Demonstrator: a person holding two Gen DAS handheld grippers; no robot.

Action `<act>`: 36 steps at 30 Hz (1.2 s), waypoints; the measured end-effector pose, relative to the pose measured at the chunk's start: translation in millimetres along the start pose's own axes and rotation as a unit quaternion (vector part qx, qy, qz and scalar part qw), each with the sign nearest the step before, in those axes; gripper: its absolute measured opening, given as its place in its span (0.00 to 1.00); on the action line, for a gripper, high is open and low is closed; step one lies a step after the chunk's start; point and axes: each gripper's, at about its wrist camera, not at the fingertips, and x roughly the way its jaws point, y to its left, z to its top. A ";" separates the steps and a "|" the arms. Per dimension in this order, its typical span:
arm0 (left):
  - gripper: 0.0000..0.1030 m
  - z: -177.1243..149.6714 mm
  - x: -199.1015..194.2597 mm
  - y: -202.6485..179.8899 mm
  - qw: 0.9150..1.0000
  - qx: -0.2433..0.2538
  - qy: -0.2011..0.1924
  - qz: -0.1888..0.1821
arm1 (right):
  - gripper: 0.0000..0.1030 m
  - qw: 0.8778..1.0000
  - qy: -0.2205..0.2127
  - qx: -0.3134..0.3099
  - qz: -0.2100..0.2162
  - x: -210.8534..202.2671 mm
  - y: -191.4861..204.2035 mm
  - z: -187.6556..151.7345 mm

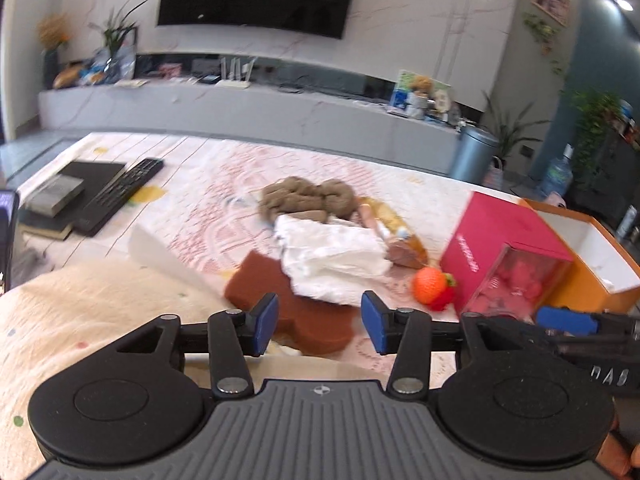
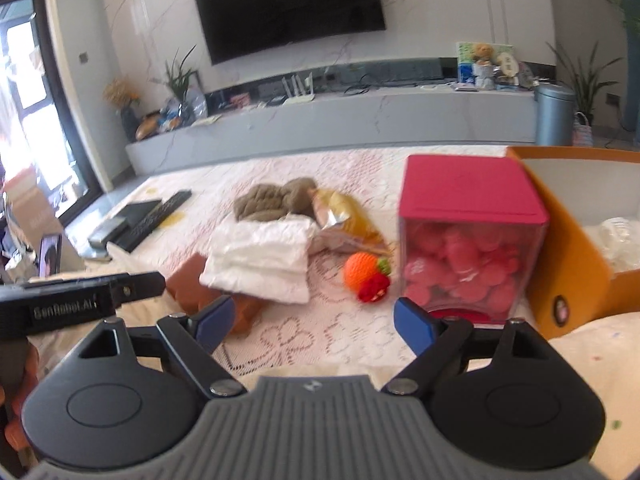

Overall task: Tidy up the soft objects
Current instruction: 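Move both tools back over the remaining items on the table, then grasp a translucent plastic bag with the left tool while the right grasps white crumpled plastic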

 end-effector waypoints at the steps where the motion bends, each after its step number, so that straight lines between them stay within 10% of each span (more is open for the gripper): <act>1: 0.57 0.7 -0.1 2.5 1.000 0.000 -0.001 0.006 | 0.83 1.000 0.003 -0.003 0.000 3.9 1.1 0.2; 19: 0.65 34.1 77.9 69.0 0.973 -0.136 0.102 0.154 | 0.83 0.998 0.050 0.004 0.046 57.6 5.6 0.1; 23: 0.55 36.4 96.6 79.2 0.967 -0.156 0.121 0.158 | 0.83 0.997 0.055 0.009 0.048 63.7 3.2 0.3; 28: 0.08 33.8 112.5 92.4 0.960 -0.189 0.146 0.147 | 0.83 0.997 0.057 -0.001 0.053 73.3 6.6 1.5; 36: 0.01 36.0 84.3 79.8 0.980 -0.171 0.065 0.083 | 0.83 0.995 0.049 -0.047 0.068 87.6 24.9 12.3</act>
